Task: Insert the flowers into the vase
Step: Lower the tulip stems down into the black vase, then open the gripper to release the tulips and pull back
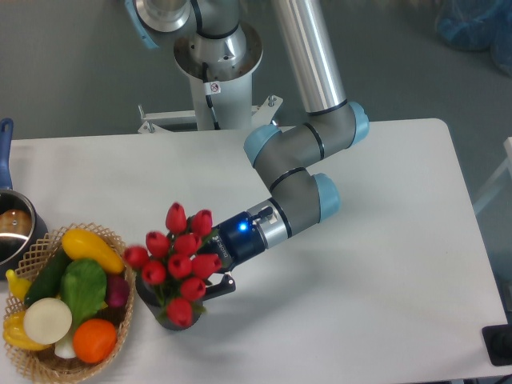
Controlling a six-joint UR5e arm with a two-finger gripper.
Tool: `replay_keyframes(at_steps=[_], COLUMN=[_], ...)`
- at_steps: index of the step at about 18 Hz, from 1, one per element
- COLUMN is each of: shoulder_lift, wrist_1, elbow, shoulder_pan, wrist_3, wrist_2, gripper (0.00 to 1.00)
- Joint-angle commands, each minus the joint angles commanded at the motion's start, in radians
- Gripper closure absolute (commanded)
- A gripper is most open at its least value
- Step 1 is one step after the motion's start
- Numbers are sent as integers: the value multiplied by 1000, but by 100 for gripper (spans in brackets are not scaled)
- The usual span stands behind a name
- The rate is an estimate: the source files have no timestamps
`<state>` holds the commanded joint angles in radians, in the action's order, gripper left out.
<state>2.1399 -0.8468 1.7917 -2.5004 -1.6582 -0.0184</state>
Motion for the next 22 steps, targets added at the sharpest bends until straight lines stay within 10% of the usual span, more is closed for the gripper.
replay_keyframes(at_steps=[11,22], shoulder_lift=[-27,-81], wrist_1=[0,0], elbow=[0,-40], shoulder_pan=[-17,-51], wrist_3=[11,15], wrist_2=[-14,-265], gripper=[0,0])
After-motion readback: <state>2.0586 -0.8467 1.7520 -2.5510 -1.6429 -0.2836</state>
